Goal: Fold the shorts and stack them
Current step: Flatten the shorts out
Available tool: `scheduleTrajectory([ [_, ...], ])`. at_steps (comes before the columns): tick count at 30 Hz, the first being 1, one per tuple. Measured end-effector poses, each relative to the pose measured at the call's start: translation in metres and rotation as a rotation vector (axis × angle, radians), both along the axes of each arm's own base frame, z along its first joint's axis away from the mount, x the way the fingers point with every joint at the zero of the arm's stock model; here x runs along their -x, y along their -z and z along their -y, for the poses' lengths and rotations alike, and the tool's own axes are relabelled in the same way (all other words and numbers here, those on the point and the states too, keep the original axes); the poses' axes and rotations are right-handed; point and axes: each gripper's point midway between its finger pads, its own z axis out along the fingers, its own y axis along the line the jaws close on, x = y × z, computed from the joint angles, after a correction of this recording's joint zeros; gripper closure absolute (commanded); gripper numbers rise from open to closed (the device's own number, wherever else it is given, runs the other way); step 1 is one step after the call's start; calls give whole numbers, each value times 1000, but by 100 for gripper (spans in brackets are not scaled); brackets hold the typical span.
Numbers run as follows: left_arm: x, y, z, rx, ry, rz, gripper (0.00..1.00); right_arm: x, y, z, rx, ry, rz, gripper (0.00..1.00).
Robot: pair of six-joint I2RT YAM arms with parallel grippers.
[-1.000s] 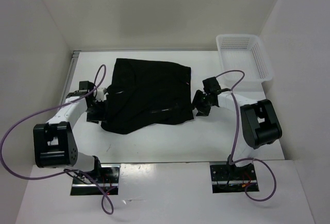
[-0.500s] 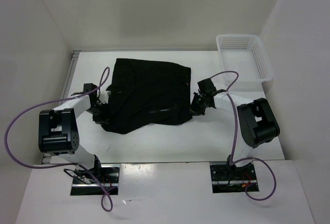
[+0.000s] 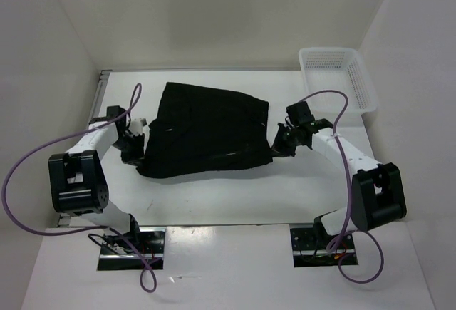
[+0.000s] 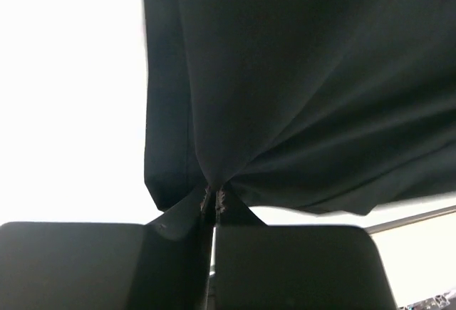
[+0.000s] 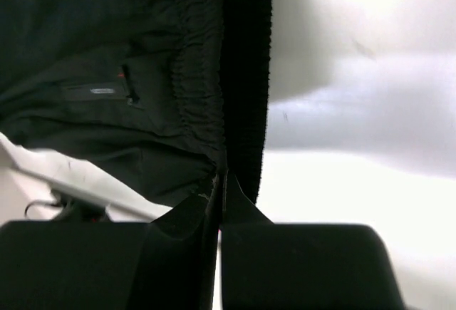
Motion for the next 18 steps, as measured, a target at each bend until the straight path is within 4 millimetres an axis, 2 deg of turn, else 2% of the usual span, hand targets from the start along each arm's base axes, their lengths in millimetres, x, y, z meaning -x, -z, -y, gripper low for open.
scheduleTrajectory([
  [2, 0, -10, -2, -12, -4, 3, 96, 10, -2, 2, -18, -9, -39, 98],
  [5, 12, -13, 1, -27, 18, -34, 73, 28, 3, 2, -35, -35, -107, 86],
  [7, 26, -8, 7, -33, 44, -83, 59, 42, 9, 3, -34, -57, -157, 62],
  [9, 43, -4, 12, -34, 64, -145, 55, 56, 13, 6, -24, -76, -206, 45],
  [12, 52, -6, 13, -34, 69, -182, 50, 66, 14, 12, 3, -95, -243, 41],
  [14, 45, -11, 11, -33, 62, -171, 42, 60, 6, 17, 21, -90, -227, 39],
  [15, 36, -15, 9, -36, 58, -150, 41, 52, 0, 16, 21, -86, -200, 39],
  [16, 25, -20, 7, -38, 49, -120, 41, 40, -10, 15, 19, -82, -158, 39],
  [18, -13, -33, 0, -48, 35, -14, 40, 11, -32, 9, 4, -72, -60, 38],
])
